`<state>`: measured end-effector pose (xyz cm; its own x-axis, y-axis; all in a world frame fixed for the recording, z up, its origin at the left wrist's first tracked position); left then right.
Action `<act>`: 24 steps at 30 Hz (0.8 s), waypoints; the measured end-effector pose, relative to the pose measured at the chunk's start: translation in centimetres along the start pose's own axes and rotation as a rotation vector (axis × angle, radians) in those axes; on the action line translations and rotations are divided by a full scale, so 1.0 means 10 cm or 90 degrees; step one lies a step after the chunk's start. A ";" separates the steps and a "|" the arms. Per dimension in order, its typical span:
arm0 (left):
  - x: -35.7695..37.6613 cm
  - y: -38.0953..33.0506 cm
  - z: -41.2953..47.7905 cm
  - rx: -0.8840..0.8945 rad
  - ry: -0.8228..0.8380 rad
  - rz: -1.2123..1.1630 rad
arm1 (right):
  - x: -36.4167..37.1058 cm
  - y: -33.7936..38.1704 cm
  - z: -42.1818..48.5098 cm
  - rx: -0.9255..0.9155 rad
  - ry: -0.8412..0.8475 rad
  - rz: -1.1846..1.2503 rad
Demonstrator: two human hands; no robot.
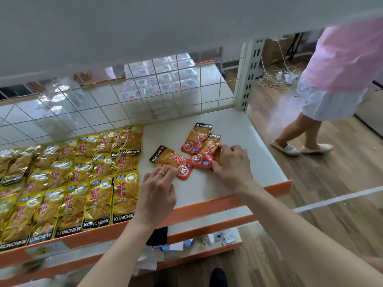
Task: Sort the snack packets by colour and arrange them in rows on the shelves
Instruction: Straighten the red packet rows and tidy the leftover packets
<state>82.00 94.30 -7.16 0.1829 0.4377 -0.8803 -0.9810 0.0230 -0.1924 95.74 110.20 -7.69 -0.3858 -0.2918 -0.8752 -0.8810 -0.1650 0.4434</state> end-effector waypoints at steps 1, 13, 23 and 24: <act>0.01 0.01 0.00 -0.004 0.005 0.008 | -0.01 0.02 0.07 0.017 0.021 0.031; 0.06 0.31 0.37 -0.105 0.320 0.057 | -0.28 -0.45 0.23 0.260 0.273 0.318; -0.15 0.13 0.28 -0.286 0.181 -0.300 | -0.36 -0.46 -0.30 0.173 0.328 0.517; -0.19 0.11 0.25 -0.317 0.149 -0.354 | -0.37 -0.43 -0.34 0.161 0.329 0.520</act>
<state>80.42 95.77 -4.65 0.7019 0.2780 -0.6558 -0.6074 -0.2473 -0.7549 101.87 108.82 -5.72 -0.7855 -0.6104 -0.1021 -0.4546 0.4569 0.7646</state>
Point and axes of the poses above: each hand's wrist, its own z-axis towards the middle knuckle, its own x-axis out of the palm, y = z × x, the point moved 5 cm from there along z, towards the middle knuckle, and after that the axes turned 14 degrees about x, right-handed, at the moved point
